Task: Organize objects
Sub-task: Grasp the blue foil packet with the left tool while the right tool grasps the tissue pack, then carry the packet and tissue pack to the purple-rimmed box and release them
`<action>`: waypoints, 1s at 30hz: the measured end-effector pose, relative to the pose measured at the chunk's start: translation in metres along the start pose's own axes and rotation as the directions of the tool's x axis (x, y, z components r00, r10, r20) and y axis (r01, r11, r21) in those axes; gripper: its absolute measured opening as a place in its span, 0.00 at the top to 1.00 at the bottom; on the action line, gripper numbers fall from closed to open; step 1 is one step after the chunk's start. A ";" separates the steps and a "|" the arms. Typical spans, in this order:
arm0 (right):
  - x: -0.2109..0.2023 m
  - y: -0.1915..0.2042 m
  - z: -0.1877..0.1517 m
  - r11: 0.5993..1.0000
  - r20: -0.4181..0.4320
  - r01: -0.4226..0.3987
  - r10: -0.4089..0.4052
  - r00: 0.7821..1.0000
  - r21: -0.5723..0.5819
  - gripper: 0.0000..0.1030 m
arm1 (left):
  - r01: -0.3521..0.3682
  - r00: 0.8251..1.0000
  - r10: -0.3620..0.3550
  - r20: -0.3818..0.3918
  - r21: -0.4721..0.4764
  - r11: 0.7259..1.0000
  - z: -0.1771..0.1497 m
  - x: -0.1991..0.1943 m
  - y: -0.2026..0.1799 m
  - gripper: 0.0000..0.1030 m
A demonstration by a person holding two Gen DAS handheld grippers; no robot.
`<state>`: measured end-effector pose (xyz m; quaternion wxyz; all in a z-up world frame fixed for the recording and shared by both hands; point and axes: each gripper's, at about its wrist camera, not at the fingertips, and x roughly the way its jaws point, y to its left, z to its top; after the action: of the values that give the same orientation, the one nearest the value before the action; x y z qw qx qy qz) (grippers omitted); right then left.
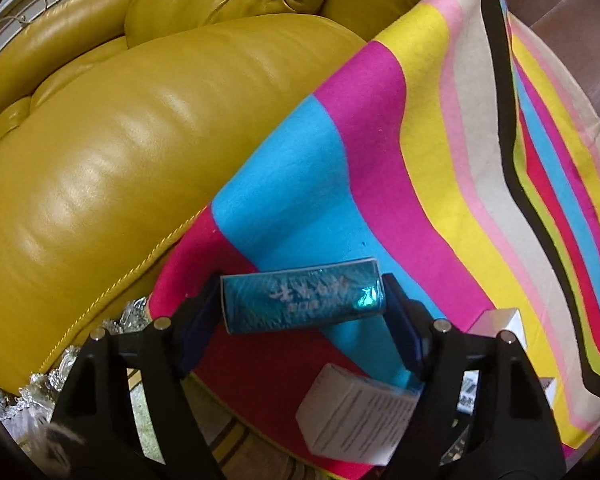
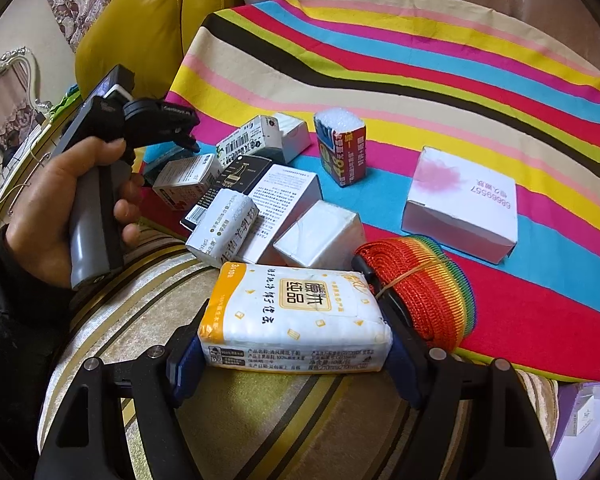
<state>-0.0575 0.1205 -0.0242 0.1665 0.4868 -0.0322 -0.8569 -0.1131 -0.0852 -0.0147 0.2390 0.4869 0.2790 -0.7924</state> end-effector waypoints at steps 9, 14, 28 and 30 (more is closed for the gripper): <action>-0.015 0.001 -0.004 0.997 0.068 0.079 -0.079 0.995 -0.009 0.26 | 0.191 0.969 -0.192 0.156 0.022 0.981 -0.042 -0.069 0.044 0.24; -0.026 0.004 -0.005 0.992 0.104 0.121 -0.119 0.987 -0.017 0.26 | 0.270 0.944 -0.290 0.159 0.135 0.953 -0.065 -0.102 0.042 0.24; -0.066 -0.022 -0.031 0.957 0.135 0.258 -0.275 0.952 0.131 0.26 | 0.401 0.902 -0.431 -0.010 0.387 0.830 -0.120 -0.130 -0.004 0.24; -0.071 -0.028 -0.036 0.945 0.127 0.286 -0.307 0.943 0.160 0.26 | 0.421 0.894 -0.446 -0.037 0.411 0.809 -0.126 -0.130 -0.012 0.24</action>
<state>-0.0004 0.1732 0.0093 -0.0019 0.4307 -0.0303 -0.9020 0.0134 0.0232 0.0592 -0.0467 0.4250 0.2032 -0.8809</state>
